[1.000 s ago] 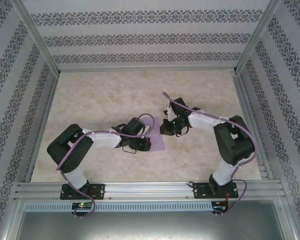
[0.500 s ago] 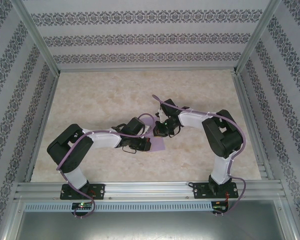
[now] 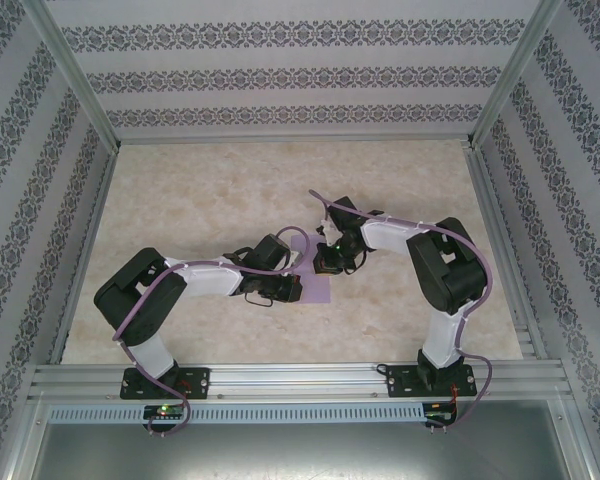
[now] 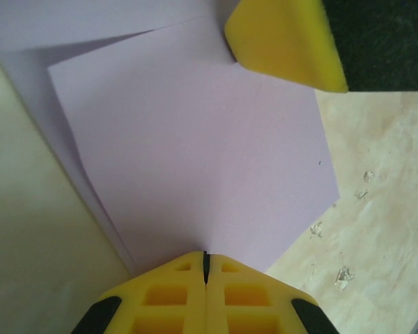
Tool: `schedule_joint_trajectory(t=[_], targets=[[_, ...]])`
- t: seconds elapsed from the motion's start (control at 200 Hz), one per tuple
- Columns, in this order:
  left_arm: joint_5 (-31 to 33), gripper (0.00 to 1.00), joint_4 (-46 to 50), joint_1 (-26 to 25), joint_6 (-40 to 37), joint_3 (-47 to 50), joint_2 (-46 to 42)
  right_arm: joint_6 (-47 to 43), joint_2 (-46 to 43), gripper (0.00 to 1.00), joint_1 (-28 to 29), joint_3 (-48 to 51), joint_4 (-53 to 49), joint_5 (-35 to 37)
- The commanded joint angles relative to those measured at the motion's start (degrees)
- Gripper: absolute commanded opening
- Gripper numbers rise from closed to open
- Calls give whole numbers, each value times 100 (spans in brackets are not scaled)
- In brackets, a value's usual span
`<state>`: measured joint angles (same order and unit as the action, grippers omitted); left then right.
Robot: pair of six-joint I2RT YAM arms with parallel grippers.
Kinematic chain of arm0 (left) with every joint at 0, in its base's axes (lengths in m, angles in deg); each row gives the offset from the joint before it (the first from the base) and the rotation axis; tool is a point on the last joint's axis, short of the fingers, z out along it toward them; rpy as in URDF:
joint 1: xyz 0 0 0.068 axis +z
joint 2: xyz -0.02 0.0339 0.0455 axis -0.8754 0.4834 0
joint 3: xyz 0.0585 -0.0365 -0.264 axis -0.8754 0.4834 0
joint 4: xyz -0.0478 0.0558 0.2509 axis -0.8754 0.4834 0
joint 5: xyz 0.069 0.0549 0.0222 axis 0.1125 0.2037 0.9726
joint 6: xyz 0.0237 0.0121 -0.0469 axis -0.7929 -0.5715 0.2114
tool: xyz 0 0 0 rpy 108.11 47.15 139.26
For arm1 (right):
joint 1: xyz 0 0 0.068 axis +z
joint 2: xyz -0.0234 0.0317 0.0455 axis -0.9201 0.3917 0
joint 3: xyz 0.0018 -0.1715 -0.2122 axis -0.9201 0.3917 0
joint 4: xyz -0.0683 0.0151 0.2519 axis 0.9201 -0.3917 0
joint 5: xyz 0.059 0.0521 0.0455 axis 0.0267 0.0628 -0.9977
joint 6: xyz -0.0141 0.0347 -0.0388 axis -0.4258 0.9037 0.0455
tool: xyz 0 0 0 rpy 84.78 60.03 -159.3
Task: Fold a paper plane with a square sheet of paper (fold left side to right side)
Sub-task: Fold the triangle a second time at the center of the table.
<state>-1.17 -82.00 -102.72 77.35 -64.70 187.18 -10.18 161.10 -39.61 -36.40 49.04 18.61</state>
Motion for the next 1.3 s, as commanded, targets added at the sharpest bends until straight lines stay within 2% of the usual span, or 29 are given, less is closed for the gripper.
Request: schedule_joint_trajectory(t=[0.0, 0.36, 0.595, 0.769, 1.294], targets=[[102, 5, 512, -56, -44, 200, -15, -241, -89, 0, -294, 157, -282, 707], [116, 5, 469, -63, -31, 225, -27, -451, -459, 0, -622, 180, -453, 735], [108, 5, 485, -56, -36, 217, -49, -217, -988, 0, -252, 183, -409, 393], [132, 5, 493, -65, -31, 210, -94, 147, -674, 0, 220, 238, -44, -95], [-16, 5, 450, -82, 43, -26, -307, -117, 143, 0, 290, 56, -487, 435]])
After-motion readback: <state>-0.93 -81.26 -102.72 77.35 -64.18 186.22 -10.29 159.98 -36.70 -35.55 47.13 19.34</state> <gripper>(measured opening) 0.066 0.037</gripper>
